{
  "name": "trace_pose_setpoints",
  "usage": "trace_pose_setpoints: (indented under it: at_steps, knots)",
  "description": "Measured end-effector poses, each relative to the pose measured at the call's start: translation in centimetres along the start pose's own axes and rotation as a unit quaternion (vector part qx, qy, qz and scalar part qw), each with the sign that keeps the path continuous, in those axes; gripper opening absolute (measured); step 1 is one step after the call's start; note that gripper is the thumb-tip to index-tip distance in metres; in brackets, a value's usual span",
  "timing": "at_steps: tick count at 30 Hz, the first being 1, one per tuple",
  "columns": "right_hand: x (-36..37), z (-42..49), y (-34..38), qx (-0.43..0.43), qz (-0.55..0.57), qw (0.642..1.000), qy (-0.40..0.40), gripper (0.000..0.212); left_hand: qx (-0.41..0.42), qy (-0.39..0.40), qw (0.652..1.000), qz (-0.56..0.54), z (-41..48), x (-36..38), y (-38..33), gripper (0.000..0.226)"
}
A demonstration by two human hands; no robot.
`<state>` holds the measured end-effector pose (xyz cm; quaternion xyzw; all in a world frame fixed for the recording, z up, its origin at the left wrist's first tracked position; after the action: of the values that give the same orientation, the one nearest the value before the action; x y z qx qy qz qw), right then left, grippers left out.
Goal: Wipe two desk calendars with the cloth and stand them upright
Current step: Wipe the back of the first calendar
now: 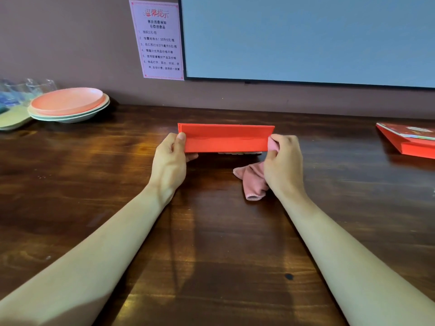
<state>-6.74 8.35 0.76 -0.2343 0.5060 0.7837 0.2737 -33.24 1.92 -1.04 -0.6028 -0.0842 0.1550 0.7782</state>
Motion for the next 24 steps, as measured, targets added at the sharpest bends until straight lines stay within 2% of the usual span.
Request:
trace_pose_setpoints:
  at_steps: [4, 6, 9, 12, 15, 17, 20, 22, 24]
  knots:
    - [-0.4, -1.4, 4.2, -0.14, -0.007, 0.989, -0.044, 0.045, -0.013, -0.003, 0.999, -0.037, 0.1, -0.2, 0.4, 0.031]
    - [0.4, -2.1, 6.0, -0.202, -0.029, 0.979, -0.016, 0.047, -0.007, 0.009, 1.0, -0.023, 0.1, 0.2, 0.3, 0.035]
    - [2.7, -2.3, 6.6, -0.245, -0.08, 0.963, 0.078, 0.06, -0.002, 0.03, 1.0, -0.005, 0.0, 0.7, 0.1, 0.032]
    - [3.8, -1.6, 5.4, -0.231, -0.128, 0.956, 0.131, 0.07, 0.016, 0.047, 0.999, -0.01, -0.1, 1.0, -0.4, 0.025]
    - [2.0, -1.0, 4.5, -0.175, -0.09, 0.978, 0.074, 0.043, 0.023, 0.041, 0.999, 0.026, -0.1, 0.6, -0.7, 0.026]
    - [0.5, -1.0, 4.0, -0.141, -0.042, 0.989, 0.027, 0.034, 0.039, 0.024, 0.997, 0.056, -0.3, 0.1, -1.1, 0.03]
    - [-1.0, -0.9, 3.9, -0.11, 0.01, 0.994, -0.011, 0.034, 0.059, -0.014, 0.988, 0.143, -0.4, -0.6, -1.8, 0.034]
    - [-1.2, -0.8, 5.1, -0.109, 0.012, 0.994, 0.001, 0.036, 0.075, -0.042, 0.977, 0.194, -0.8, -0.5, -2.7, 0.028]
    - [-0.6, -1.2, 7.1, -0.139, -0.012, 0.99, 0.033, 0.042, 0.102, -0.051, 0.974, 0.196, -1.3, -0.1, -3.7, 0.022]
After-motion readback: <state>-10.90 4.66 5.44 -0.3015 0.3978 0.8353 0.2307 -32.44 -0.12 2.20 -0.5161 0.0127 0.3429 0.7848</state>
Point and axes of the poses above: each hand's wrist, its own z-axis towards the middle knuckle, its own x-axis out of the palm, y = z × x, the point moved 8 cm from there along z, towards the middle knuckle, and after that the axes turned 11 degrees about y, right-handed, at the moved point
